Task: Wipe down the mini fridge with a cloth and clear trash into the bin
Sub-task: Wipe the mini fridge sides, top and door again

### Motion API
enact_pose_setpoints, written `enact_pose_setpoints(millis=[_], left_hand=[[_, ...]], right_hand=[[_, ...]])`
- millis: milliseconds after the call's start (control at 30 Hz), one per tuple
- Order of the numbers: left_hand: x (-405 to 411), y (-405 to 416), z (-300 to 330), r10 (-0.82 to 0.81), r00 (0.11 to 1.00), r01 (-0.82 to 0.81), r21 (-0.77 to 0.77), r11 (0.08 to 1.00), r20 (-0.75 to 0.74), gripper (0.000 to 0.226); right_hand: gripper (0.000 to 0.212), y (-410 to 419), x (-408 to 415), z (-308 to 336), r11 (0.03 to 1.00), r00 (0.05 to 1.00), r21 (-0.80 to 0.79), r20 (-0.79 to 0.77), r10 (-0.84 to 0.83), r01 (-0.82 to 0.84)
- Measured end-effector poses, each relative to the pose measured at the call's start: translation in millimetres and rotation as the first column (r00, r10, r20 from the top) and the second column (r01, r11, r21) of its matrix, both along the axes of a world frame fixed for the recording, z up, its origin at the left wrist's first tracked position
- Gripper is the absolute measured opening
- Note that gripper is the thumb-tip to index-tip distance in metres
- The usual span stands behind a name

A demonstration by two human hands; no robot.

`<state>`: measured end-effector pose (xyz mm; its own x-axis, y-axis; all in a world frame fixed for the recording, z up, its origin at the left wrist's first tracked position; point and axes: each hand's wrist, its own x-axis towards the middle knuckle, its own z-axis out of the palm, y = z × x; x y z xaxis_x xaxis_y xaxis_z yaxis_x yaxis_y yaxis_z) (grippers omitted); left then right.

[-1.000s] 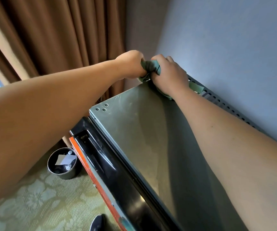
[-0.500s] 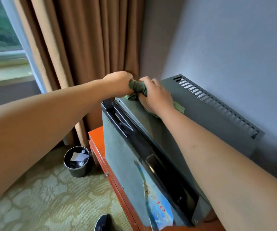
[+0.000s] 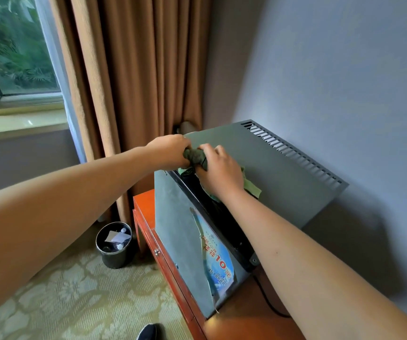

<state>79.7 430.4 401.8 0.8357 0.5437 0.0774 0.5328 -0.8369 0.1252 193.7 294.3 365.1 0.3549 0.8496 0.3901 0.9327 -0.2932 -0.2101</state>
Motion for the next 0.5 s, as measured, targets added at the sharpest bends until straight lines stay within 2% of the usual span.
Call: enact_pose_setpoints(millis=[267,500], left_hand=[[11,29,2,0.006,1.000,-0.005,0.047,0.999,-0.017,0.022],[35,87,2,0.066,0.997,-0.064,-0.051,0.997,0.051,0.017]], right_hand=[[0.034,32,15,1,0.999,0.999,0.009,0.004,0.039,-0.039],[0.035,100,47,-2,0.997,0.997,0.043,-0.002,0.071,-0.071]])
